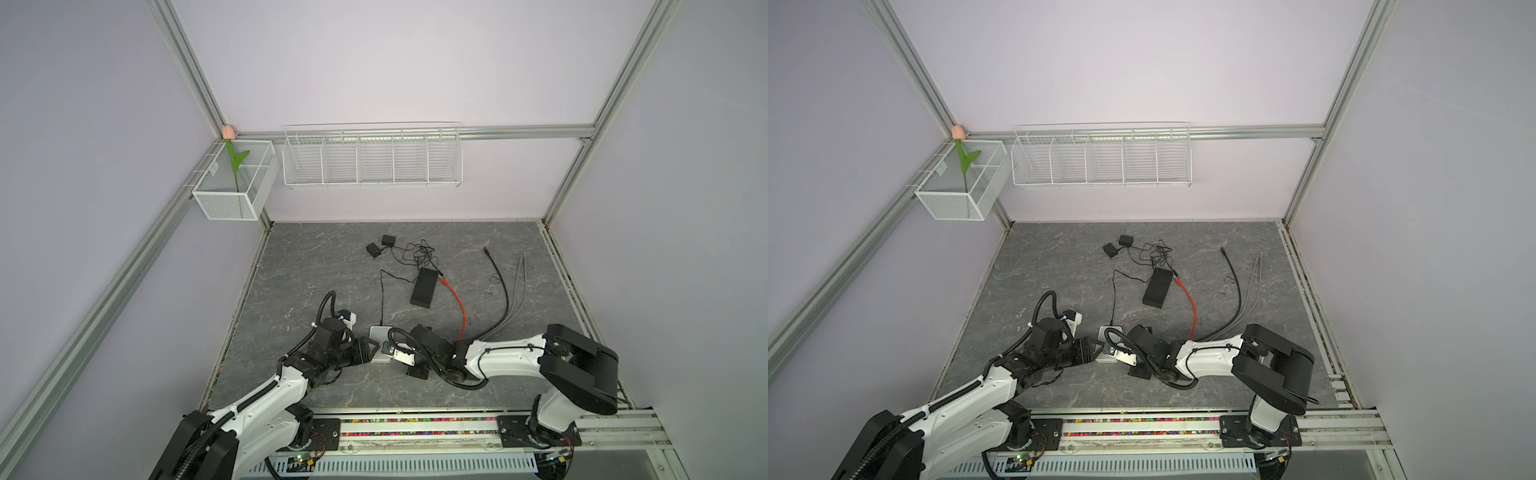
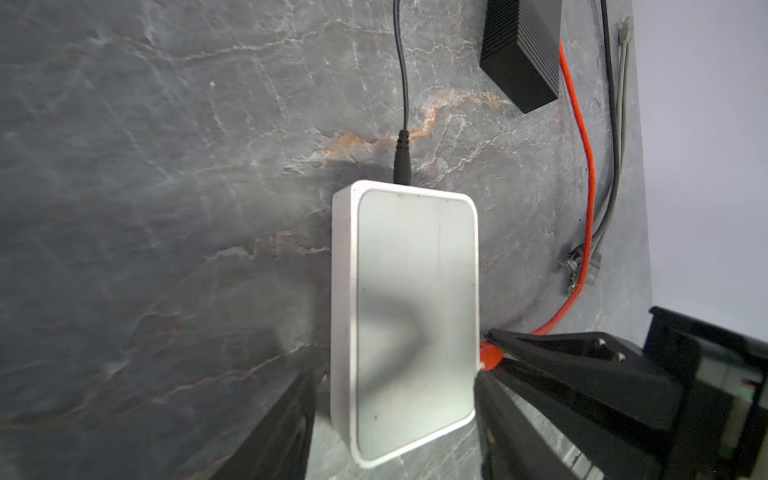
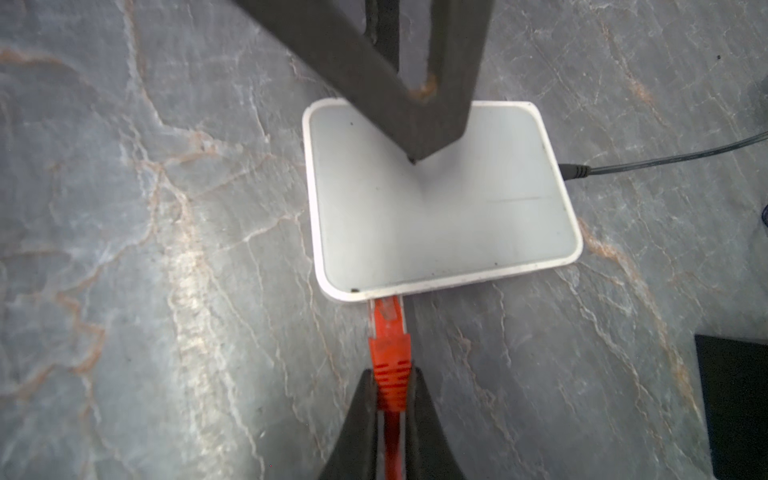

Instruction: Insert the plug into the switch port

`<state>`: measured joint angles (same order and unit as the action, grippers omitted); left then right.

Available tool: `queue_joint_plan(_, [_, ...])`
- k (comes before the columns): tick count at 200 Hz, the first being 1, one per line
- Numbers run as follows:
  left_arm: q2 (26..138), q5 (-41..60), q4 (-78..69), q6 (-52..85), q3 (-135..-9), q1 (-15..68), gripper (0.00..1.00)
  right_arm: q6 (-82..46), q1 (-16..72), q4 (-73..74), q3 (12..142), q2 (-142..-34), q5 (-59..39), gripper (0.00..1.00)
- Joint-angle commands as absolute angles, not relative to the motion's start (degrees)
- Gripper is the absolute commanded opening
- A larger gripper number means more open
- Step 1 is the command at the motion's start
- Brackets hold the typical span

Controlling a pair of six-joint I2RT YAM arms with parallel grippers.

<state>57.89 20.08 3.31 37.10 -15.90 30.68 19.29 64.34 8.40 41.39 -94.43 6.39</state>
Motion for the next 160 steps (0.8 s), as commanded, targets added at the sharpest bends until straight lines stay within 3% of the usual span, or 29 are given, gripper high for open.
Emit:
queue_joint_plan(1, [61.1, 24.5, 1.0, 35.5, -18.2, 30.2, 0.57, 18.9, 64.6, 9.2, 40.6, -92.5, 5.6, 0.07])
queue_joint_plan(89, [70.7, 29.2, -2.0, 33.1, -18.4, 30.2, 0.51, 23.4, 64.4, -0.6, 49.5, -97.7, 1.6, 0.06])
queue_joint_plan(136, [77.5, 31.6, -7.5, 34.1, -17.1, 30.7, 0.38, 23.2, 64.5, 2.6, 53.7, -100.8, -0.1, 0.07])
queue_joint_plan(160, [77.6, 30.0, -8.2, 35.0, -16.2, 32.4, 0.37, 21.4, 64.5, 7.4, 53.5, -101.8, 0.1, 0.07])
